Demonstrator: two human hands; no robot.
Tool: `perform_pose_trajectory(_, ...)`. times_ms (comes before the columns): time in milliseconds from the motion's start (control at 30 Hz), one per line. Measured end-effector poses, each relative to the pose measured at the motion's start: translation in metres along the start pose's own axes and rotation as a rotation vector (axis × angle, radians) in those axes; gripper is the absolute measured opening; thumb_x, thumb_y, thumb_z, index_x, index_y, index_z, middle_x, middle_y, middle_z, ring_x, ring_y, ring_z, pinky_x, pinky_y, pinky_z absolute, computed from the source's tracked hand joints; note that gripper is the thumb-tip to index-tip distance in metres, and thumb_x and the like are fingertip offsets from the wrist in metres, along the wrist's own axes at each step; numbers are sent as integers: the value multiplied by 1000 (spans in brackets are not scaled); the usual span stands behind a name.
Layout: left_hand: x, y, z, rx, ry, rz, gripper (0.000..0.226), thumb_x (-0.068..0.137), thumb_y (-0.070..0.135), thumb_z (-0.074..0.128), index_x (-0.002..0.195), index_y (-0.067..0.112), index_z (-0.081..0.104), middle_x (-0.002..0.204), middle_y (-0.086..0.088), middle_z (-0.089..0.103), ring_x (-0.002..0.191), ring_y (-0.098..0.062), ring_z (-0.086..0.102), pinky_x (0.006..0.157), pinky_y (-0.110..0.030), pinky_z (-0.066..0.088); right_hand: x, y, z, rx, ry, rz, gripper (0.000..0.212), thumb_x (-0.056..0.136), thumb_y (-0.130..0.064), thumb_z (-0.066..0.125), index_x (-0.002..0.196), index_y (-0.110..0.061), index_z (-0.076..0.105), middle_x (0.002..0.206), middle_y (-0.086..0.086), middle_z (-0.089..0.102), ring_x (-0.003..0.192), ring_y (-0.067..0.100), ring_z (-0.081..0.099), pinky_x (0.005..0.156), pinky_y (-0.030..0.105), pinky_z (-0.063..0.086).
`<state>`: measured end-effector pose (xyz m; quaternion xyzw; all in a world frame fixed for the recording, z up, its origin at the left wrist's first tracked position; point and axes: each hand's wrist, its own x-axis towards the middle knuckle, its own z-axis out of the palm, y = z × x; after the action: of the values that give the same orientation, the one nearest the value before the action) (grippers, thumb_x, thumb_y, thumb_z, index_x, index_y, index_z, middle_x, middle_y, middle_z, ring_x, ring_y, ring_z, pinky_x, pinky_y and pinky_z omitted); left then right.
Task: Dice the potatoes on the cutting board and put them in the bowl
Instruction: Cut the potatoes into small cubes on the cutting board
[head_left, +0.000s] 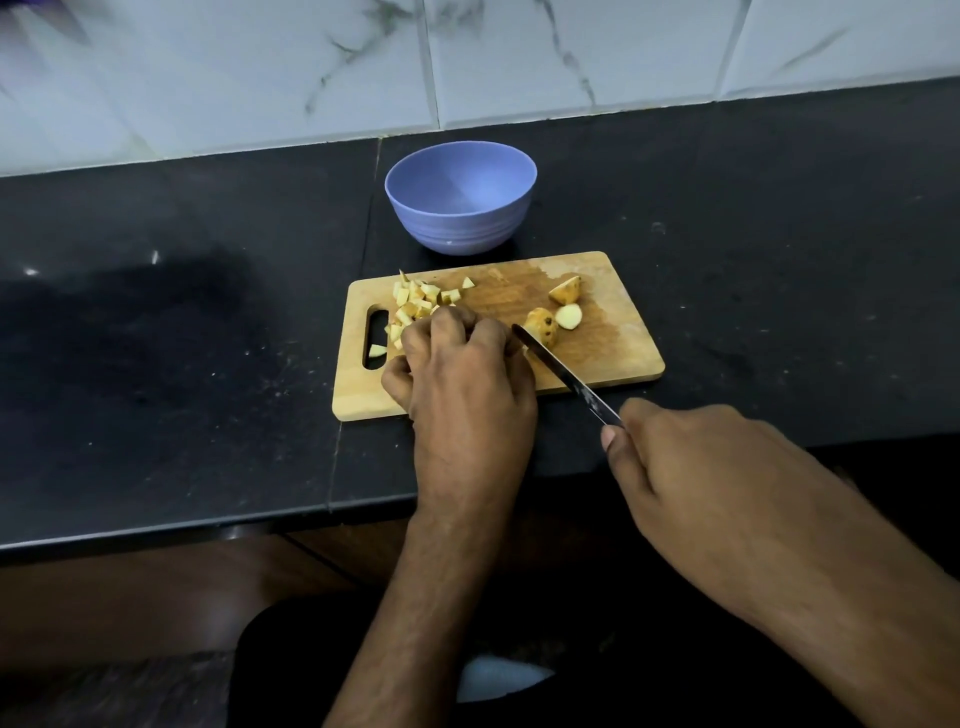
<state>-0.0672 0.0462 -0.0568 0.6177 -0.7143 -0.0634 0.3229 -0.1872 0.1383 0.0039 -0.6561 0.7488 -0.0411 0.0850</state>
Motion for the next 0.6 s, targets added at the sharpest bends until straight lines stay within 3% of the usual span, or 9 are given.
perform_pose_trajectory(267, 0, 0, 3, 9, 12, 13, 13, 97, 32, 59, 102, 27, 70, 124, 5, 51, 125, -17, 36, 102, -43, 25, 3, 1, 14, -19, 13, 18, 29, 96, -43, 17, 73, -29, 27, 63, -6, 43, 57, 11, 43, 59, 30, 43)
perform_pose_trajectory(467, 0, -1, 0, -28, 1, -27, 9, 95, 34, 63, 99, 27, 69, 123, 5, 50, 124, -15, 35, 103, -43, 24, 3, 0, 9, -44, -58, 46, 36, 101, -37, 21, 67, -28, 13, 65, -8, 31, 57, 9, 29, 68, 28, 37)
perform_pose_trajectory(600, 2, -4, -1, -123, 16, -105, 9, 96, 26, 63, 102, 27, 70, 121, 7, 52, 122, -15, 38, 107, -45, 26, -3, -1, 7, -98, -66, 65, 32, 98, -38, 14, 67, -29, 15, 64, -8, 32, 53, 6, 26, 65, 27, 36)
